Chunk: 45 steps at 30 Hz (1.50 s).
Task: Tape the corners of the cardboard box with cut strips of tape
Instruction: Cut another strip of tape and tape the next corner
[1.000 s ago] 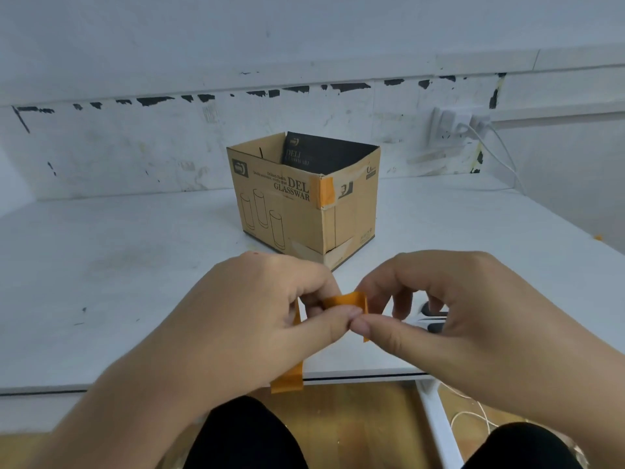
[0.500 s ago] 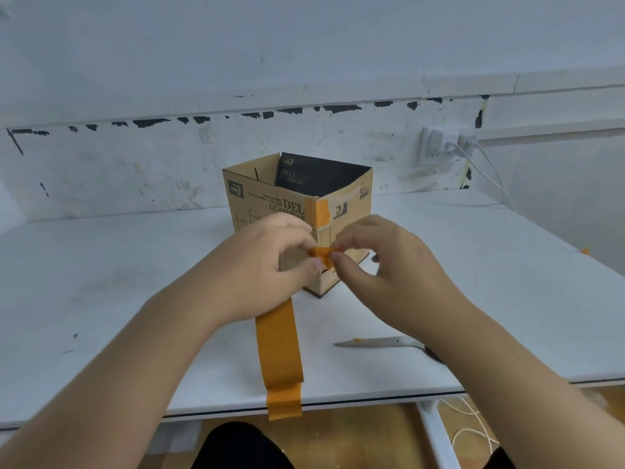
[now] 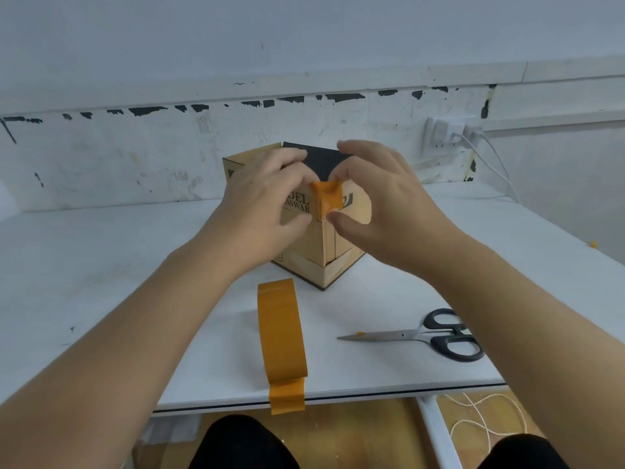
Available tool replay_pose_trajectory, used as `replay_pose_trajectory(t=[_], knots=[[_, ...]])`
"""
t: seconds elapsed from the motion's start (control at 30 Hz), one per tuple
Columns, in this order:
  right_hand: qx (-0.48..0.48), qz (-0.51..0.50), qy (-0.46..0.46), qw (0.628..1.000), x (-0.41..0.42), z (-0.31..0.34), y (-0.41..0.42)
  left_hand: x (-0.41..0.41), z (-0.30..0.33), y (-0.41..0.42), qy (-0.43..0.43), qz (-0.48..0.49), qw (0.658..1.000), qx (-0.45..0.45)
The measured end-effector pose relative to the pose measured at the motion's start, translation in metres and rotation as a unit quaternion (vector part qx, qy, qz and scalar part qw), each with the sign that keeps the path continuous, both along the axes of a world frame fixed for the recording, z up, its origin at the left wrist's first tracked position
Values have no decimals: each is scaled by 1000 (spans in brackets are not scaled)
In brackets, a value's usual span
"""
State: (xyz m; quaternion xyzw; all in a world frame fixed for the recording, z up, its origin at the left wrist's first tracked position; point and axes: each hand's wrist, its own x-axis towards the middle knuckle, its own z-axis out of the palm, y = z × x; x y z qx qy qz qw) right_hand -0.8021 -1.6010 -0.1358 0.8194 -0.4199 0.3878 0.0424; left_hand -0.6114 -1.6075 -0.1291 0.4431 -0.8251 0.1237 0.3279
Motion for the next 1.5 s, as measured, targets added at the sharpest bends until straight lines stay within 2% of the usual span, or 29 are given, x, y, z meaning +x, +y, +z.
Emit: replay_pose_trajectory(t=[0.17,0.3,0.6,1.5], knots=[[28,34,67,997,-5,1,-19,-1,0,-16,-29,-22,999,33],[-14,48,52,997,-2,-7,-27,-2,-6,-20,-2,-32,999,41],[-72,-9,56,996,2,-18,-35,-2,-10,-19,4,-34,999,17],[-83,-28,63,994,4,-20,-36,-3,-13,-22,0,-25,999,-21]])
